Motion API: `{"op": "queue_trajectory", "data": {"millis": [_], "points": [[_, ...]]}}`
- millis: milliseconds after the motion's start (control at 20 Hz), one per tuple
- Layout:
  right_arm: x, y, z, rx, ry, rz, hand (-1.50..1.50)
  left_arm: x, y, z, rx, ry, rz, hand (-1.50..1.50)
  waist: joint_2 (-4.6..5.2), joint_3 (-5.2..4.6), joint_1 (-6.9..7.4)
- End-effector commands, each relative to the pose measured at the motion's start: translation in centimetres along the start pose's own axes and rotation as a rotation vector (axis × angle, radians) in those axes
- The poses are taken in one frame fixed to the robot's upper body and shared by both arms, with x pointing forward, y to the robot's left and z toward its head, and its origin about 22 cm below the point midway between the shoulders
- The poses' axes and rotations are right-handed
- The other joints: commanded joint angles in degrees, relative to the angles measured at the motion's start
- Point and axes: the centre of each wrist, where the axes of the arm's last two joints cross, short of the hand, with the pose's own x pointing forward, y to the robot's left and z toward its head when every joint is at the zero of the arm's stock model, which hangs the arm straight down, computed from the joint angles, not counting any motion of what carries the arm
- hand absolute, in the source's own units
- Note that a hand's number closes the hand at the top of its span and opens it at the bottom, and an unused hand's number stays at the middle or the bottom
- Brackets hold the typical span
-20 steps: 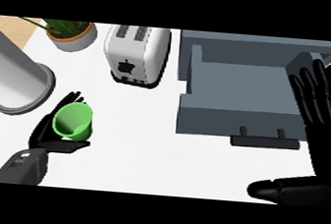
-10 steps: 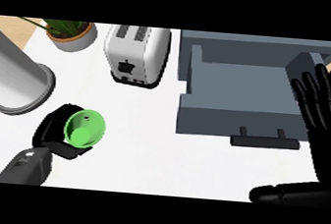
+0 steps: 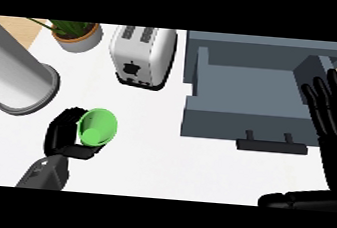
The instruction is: Pick up the cup, place it into the drawer and close the drawer
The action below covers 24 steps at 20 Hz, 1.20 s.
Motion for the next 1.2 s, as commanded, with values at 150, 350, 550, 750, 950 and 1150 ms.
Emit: {"op": "queue_trajectory", "data": {"millis": [150, 350, 550, 750, 950, 1150], "points": [[-0.4, -0.3, -0.2, -0.016, 0.015, 0.003, -1.5, 1.0, -2.3, -2.2, -0.018, -0.19, 0.09, 1.5, -0.07, 0.04, 0.2], [0.7, -1.0, -1.2, -0.008, 0.017, 0.019, -1.5, 3.7, -3.8, -4.3, -0.162, -0.201, 0.062, 1.5, -0.33, 0.13, 0.91], [-0.5, 0.6, 1.4, -0.011, 0.039, -0.013, -1.5, 5.8, -6.7, -4.2, -0.236, -0.18, 0.095, 1.5, -0.44, 0.14, 0.77], [1.0, 0.9, -0.4, -0.015, 0.024, -0.006, -1.5, 9.6, -10.6, -6.6, -0.25, -0.185, 0.123, 1.5, -0.26, 0.07, 0.61], [-0.3, -0.2, 0.6, -0.005, 0.022, -0.002, -1.5, 12.6, -14.1, -10.3, -0.249, -0.216, 0.139, 1.5, -0.07, 0.06, -0.11], [0.3, -1.6, -0.6, -0.01, 0.003, 0.002, -1.5, 16.4, -18.2, -11.9, -0.254, -0.241, 0.115, 1.5, -0.06, 0.07, -0.14]]}}
